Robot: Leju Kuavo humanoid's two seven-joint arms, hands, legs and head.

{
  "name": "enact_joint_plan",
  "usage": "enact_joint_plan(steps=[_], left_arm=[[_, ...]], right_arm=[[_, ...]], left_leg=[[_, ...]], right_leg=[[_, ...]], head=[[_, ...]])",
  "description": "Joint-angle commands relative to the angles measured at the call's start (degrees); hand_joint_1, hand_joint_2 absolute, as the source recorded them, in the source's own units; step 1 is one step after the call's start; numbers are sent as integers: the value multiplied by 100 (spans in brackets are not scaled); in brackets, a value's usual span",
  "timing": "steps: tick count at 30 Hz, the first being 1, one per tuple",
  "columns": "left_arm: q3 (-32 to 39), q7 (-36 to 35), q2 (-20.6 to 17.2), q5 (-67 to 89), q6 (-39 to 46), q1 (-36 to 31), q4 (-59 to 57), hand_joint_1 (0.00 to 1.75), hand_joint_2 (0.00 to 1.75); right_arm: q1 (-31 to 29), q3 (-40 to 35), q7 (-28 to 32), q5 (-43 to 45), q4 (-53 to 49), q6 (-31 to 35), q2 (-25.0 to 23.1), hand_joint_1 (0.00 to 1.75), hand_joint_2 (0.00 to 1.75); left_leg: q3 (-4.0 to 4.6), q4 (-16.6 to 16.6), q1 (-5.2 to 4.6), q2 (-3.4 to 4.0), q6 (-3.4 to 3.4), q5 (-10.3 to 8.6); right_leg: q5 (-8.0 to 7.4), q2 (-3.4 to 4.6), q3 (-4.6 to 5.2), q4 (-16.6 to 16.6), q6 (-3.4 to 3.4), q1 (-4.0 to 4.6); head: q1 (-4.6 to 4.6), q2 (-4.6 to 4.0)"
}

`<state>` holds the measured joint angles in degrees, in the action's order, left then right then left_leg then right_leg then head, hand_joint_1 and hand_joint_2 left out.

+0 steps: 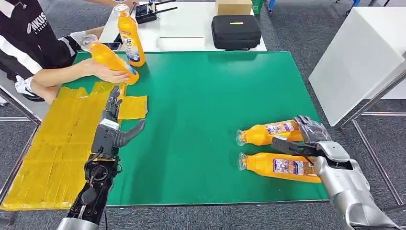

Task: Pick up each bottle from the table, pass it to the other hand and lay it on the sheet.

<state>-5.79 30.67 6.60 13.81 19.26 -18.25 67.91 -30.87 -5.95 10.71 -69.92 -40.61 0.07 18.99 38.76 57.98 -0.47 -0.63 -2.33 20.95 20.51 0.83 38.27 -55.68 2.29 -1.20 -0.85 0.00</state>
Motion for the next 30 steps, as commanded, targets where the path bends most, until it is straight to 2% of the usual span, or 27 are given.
enact_joint_plan(steps=[1, 5, 8, 21, 23, 24, 25, 27, 30], left_arm=[[-210, 129, -90, -204, 10, -173, -548, 0, 175], [-356, 203, -50, -236, -6, -373, -895, 0, 175], [-395, 214, -17, -255, 35, -443, -1013, 0, 175], [-395, 208, -47, -340, 69, -442, -994, 0, 175], [-418, 223, -58, -384, 80, -448, -1000, 0, 175], [-445, 233, -66, -419, 97, -459, -1001, 0, 175], [-459, 234, -70, -428, 106, -467, -1002, 0, 175], [-507, 243, -82, -482, 137, -501, -999, 0, 175], [-528, 225, -81, -511, 155, -506, -963, 0, 175]], right_arm=[[-532, -537, 638, 27, 1368, 870, -464, 0, 175], [-675, -991, 347, -376, 1547, 1419, -600, 0, 175], [-633, -1163, 201, -598, 1490, 1555, -598, 0, 175], [-740, -1368, 105, -846, 1578, 1357, -585, 0, 175], [-811, -1373, 108, -802, 1723, 1029, -588, 0, 175], [-875, -1322, 119, -690, 1843, 691, -579, 70, 175], [-891, -1275, 181, -602, 1878, 487, -563, 171, 175], [-897, -1182, 315, -337, 1931, 37, -482, 175, 175], [-922, -1198, 320, -246, 1971, -104, -428, 175, 175]], left_leg=[[-46, -1, 8, 23, 19, 23], [-43, 2, 7, 30, 19, 21], [-27, -1, 8, 11, 14, 10], [-31, 1, 6, 10, 15, 11], [-37, 0, 8, 6, 17, 12], [-27, -2, 5, 6, 11, 6], [-34, 2, 6, 7, 14, 11], [-36, 1, 6, 6, 14, 10], [-53, 3, 10, -1, 19, 16]], right_leg=[[13, 12, -41, 5, -16, 11], [11, 14, -35, 0, -16, 9], [6, 1, -24, 4, -12, 10], [9, 1, -26, 1, -13, 8], [11, -4, -32, 2, -15, 10], [5, 0, -21, 3, -10, 7], [10, -1, -28, -1, -12, 7], [9, -3, -30, 1, -12, 8], [17, -12, -50, 1, -17, 12]], head=[[-2, 0], [-2, 0], [0, 0], [0, 0], [-2, 0], [0, 0], [0, 0], [0, 0], [0, 0]])
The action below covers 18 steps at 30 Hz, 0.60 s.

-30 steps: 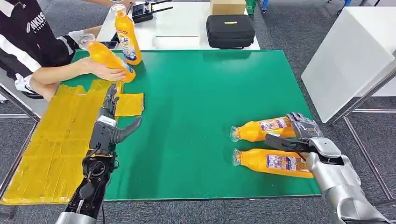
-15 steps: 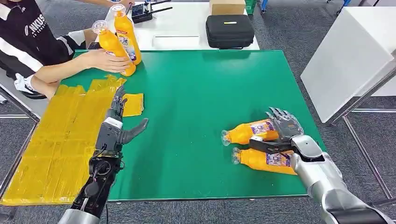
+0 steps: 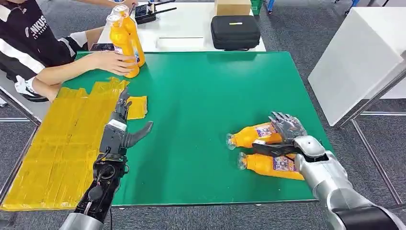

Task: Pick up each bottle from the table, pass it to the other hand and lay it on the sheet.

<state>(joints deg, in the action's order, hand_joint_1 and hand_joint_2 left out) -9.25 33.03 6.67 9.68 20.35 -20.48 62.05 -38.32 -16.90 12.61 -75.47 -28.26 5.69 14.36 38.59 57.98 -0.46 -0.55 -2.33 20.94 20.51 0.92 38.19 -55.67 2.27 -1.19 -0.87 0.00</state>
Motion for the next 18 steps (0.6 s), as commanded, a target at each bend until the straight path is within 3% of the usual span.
enact_joint_plan(steps=[1, 7, 9, 12, 14, 16, 18], left_arm=[[-188, -14, -92, -104, 41, -281, -370, 0, 175], [-242, 38, -80, -149, 12, -345, -380, 0, 175], [-241, 56, -104, -155, 27, -266, -273, 0, 175], [-241, 56, -115, -155, 22, -225, -223, 0, 175], [-216, 55, -145, -151, 31, -147, -112, 0, 175], [-168, 44, -168, -156, 1, 8, 108, 0, 175], [-197, 16, -156, -97, -30, 96, 254, 0, 175]], right_arm=[[-186, -115, 130, 323, 745, -697, 38, 175, 175], [-280, 294, 603, 1067, 841, -1439, 80, 175, 175], [-286, 348, 520, 1179, 781, -1085, 70, 175, 175], [-307, 327, 517, 1183, 778, -1079, 60, 175, 175], [-257, 563, 533, 1425, 596, -270, -37, 175, 175], [-239, 1173, 399, 1877, 288, 1332, -363, 175, 175], [-86, 1577, 494, 2320, -155, 2297, -662, 175, 175]], left_leg=[[-27, 0, 4, -8, 13, 9], [-30, -1, 6, -18, 6, 3], [-34, -2, 6, -21, 6, 3], [-45, -3, 7, -13, 11, 8], [-41, -2, 6, -10, 10, 8], [-48, -1, 7, -5, 14, 13], [-41, 2, 4, 25, 12, 16]], right_leg=[[11, -17, -31, 1, -11, 6], [10, -22, -41, 5, -10, 7], [11, -26, -44, 5, -10, 8], [13, -20, -54, 6, -14, 9], [12, -16, -50, 4, -13, 9], [15, -14, -55, 4, -16, 11], [7, 18, -41, 1, -15, 7]], head=[[2, 0], [0, 0], [0, 0], [-2, 0], [2, 0], [2, 0], [0, 0]])
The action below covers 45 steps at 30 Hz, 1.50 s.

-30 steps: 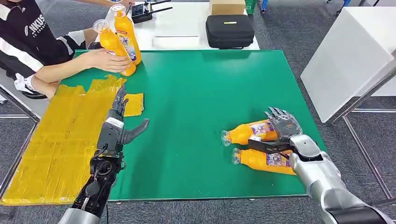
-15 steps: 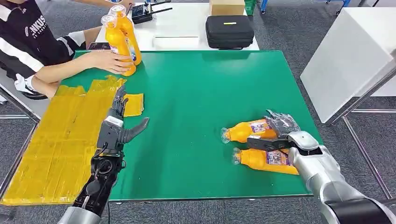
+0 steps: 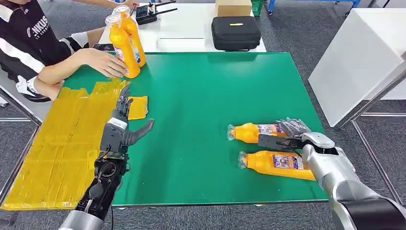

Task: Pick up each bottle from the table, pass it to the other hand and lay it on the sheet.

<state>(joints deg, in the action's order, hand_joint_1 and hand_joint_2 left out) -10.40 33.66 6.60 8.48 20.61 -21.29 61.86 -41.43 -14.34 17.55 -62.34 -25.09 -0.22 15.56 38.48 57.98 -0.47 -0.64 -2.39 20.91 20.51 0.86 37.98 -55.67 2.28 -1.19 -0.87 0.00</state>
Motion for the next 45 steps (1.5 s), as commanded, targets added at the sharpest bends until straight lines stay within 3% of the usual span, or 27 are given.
enact_joint_plan(steps=[1, 2, 3, 5, 6, 10, 12, 13, 15, 16, 20, 21, 23, 29, 32, 33, 35, 37, 45], left_arm=[[-135, -76, -135, 57, -76, 176, 303, 0, 175], [-211, -106, -128, 100, -102, 163, 333, 0, 175], [-228, -113, -119, 114, -103, 155, 336, 0, 175], [-354, -161, -103, 160, -134, 115, 372, 0, 175], [-423, -164, -86, 161, -167, 99, 405, 0, 175], [-760, -301, -61, 236, -340, 114, 606, 0, 175], [-991, -369, -129, 249, -444, 118, 733, 0, 175], [-997, -377, -125, 249, -444, 118, 736, 0, 175], [-1247, -467, -230, 141, -836, 68, 875, 0, 175], [-1331, -523, -238, 163, -897, 27, 948, 0, 175], [-1362, -545, -239, 176, -915, 1, 973, 0, 175], [-1456, -582, -255, 198, -1036, -39, 1013, 0, 175], [-1594, -696, -230, 202, -1207, -98, 1218, 0, 175], [-1644, -788, -229, 233, -1222, -113, 1298, 0, 175], [-1677, -800, -195, 248, -1226, -140, 1491, 0, 175], [-1682, -840, -190, 266, -1216, -137, 1578, 0, 175], [-1672, -926, -196, 292, -1194, -104, 1710, 0, 175], [-1634, -926, -201, 284, -1194, -68, 1703, 0, 175], [-1553, -872, -157, 316, -1221, -120, 1547, 0, 175]], right_arm=[[361, 1457, 196, 1212, -785, 3279, -913, 175, 175], [524, 1630, 470, 1548, -1139, 3561, -1032, 175, 175], [548, 1627, 480, 1558, -1155, 3564, -1041, 175, 175], [799, 1692, 658, 1892, -1709, 3766, -1139, 175, 175], [927, 1804, 991, 2326, -2038, 3991, -1271, 175, 175], [1320, 2174, 1665, 2982, -3076, 4022, -1796, 175, 175], [1480, 1776, 1896, 4026, -3443, 3845, -1860, 175, 175], [1483, 1759, 1890, 4035, -3455, 3854, -1870, 175, 175], [1638, 1305, 1798, 5760, -3814, 1971, -1999, 175, 175], [1638, 1065, 1796, 5913, -3754, 1732, -2047, 175, 175], [1622, 941, 1832, 6020, -3681, 1528, -2053, 175, 175], [1595, 679, 1803, 6314, -3579, 771, -2024, 175, 175], [1526, 217, 1827, 6597, -3295, 46, -2210, 175, 175], [1489, 60, 1901, 6645, -3187, 80, -2239, 175, 175], [1431, -419, 1788, 6788, -3060, -596, -2427, 175, 175], [1390, -607, 1728, 6826, -2967, -818, -2496, 175, 175], [1269, -1086, 1760, 6691, -2705, -798, -2598, 175, 175], [1196, -1434, 1796, 6632, -2458, -731, -2657, 175, 175], [1184, -2030, 1966, 6134, -2006, -453, -2723, 175, 175]], left_leg=[[-31, 7, 5, 42, 23, 27], [-2, 2, 2, 32, 16, 15], [-33, 14, 5, 51, 31, 41], [-5, 0, 7, 30, 18, 16], [-20, 3, 9, 23, 23, 24], [2, 6, 9, 8, 18, 16], [3, 4, 10, 20, 18, 19], [-3, 10, 12, 22, 22, 27], [2, 7, 10, 21, 25, 25], [-15, 14, 12, 24, 32, 38], [-2, 10, 9, 23, 28, 27], [-9, 12, 10, 25, 31, 32], [-8, 10, 12, 30, 32, 31], [-10, 9, 14, 39, 34, 30], [9, 5, 12, 12, 27, 14], [-24, 17, 16, 17, 39, 37], [15, 8, 13, 34, 27, 18], [-18, 16, 13, 65, 40, 43], [11, 1, 15, 22, 30, 15]], right_leg=[[12, 29, -20, -7, -19, 8], [2, 24, 2, -5, -10, 3], [21, 34, -22, -17, -23, 8], [5, 14, 3, -2, -13, 9], [16, 4, -10, -6, -17, 11], [15, 1, 8, -10, -14, 9], [13, 14, 9, -8, -13, 9], [19, 12, 3, -13, -15, 12], [17, 10, 10, -12, -16, 10], [28, 10, -5, -19, -21, 13], [18, 13, 7, -15, -17, 8], [22, 12, 2, -16, -19, 10], [18, 13, 6, -14, -20, 11], [18, 23, 5, -11, -19, 13], [13, 3, 21, -8, -14, 10], [34, -1, -11, -20, -24, 16], [8, 29, 25, -10, -13, 9], [20, 50, 3, -19, -22, 11], [10, 16, 25, -5, -16, 12]], head=[[0, 0], [0, 0], [0, 0], [2, 0], [0, 0], [0, 0], [2, 0], [0, 0], [0, 0], [0, 0], [0, 0], [0, 0], [2, 0], [2, 0], [2, 0], [-2, 0], [-2, 0], [-2, 0], [0, 0]])
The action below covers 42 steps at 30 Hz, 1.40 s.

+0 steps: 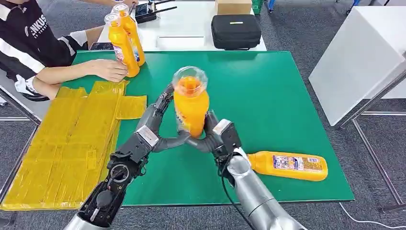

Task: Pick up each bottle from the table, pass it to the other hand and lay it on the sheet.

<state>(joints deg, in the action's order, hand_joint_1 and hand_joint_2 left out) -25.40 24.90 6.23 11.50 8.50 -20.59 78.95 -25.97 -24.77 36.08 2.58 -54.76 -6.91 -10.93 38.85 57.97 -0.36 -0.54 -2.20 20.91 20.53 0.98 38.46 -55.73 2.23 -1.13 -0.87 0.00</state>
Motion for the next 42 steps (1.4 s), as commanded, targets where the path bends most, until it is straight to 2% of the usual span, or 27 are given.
enact_joint_plan(steps=[1, 2, 3, 4, 19, 26, 28, 29, 30, 31, 32, 41, 42], left_arm=[[-34, 5, -110, 14, -9, -186, -157, 0, 175], [-22, 5, -108, 23, -5, -181, -149, 0, 175], [-5, 4, -99, 33, -4, -170, -141, 0, 175], [3, 4, -97, 38, -4, -152, -133, 0, 175], [-2, 4, -91, 41, -8, -122, -132, 0, 175], [-2, 4, -91, 41, -8, -122, -132, 0, 175], [-5, 4, -88, 43, -8, -123, -131, 0, 175], [-18, 5, -75, 43, -9, -121, -132, 0, 175], [-15, 33, -69, 32, 14, -121, -131, 17, 175], [-9, 48, -65, 20, 26, -119, -131, 154, 175], [10, 88, -63, -34, 55, -130, -140, 175, 175], [120, 173, -151, -278, 138, -47, -39, 175, 175], [114, 181, -158, -294, 140, -32, -24, 175, 175]], right_arm=[[-370, -1028, 108, -400, 994, 243, -95, 175, 175], [-367, -1091, 100, -458, 1019, 260, -120, 175, 175], [-370, -1107, 99, -473, 1062, 281, -146, 175, 175], [-374, -1156, 91, -499, 1110, 292, -169, 175, 175], [-411, -1263, 94, -576, 1207, 357, -185, 175, 175], [-411, -1263, 94, -576, 1207, 357, -185, 175, 175], [-421, -1257, 94, -573, 1209, 356, -178, 175, 175], [-425, -1260, 96, -575, 1207, 362, -186, 175, 175], [-414, -1254, 112, -582, 1196, 401, -193, 175, 175], [-406, -1248, 124, -584, 1176, 423, -190, 175, 175], [-375, -1245, 137, -586, 1096, 456, -177, 175, 175], [-239, -1120, 111, -560, 662, 612, -37, 175, 175], [-211, -1097, 111, -558, 592, 622, -13, 175, 175]], left_leg=[[-38, 5, 4, 15, 14, 21], [-26, 3, 2, 11, 11, 14], [-66, 15, 6, 20, 24, 41], [-22, 1, 3, 9, 10, 12], [-44, 6, 4, 5, 18, 26], [-24, 3, 2, 1, 12, 14], [-47, 9, 5, 3, 20, 28], [-27, 3, 2, 1, 13, 15], [-40, 6, 4, 4, 17, 24], [-24, 3, 1, 2, 12, 14], [-34, 6, 3, 3, 16, 21], [-22, 1, 2, 0, 11, 12], [-44, 8, 5, 2, 18, 26]], right_leg=[[15, 3, -34, -3, -12, 6], [10, 2, -23, -1, -9, 4], [32, 2, -60, -13, -20, 10], [7, 1, -22, 1, -8, 4], [22, -8, -43, -6, -14, 7], [12, -8, -25, -2, -10, 4], [25, -11, -47, -8, -16, 8], [13, -9, -28, -2, -11, 4], [20, -8, -40, -5, -14, 7], [12, -8, -24, -2, -9, 3], [18, -9, -34, -5, -13, 6], [11, -9, -23, 0, -9, 4], [24, -11, -44, -6, -14, 8]], head=[[0, 0], [0, 0], [0, 0], [-2, 0], [0, 0], [0, 0], [0, 0], [0, 0], [0, 0], [0, 0], [0, 0], [0, 0], [0, 0]])
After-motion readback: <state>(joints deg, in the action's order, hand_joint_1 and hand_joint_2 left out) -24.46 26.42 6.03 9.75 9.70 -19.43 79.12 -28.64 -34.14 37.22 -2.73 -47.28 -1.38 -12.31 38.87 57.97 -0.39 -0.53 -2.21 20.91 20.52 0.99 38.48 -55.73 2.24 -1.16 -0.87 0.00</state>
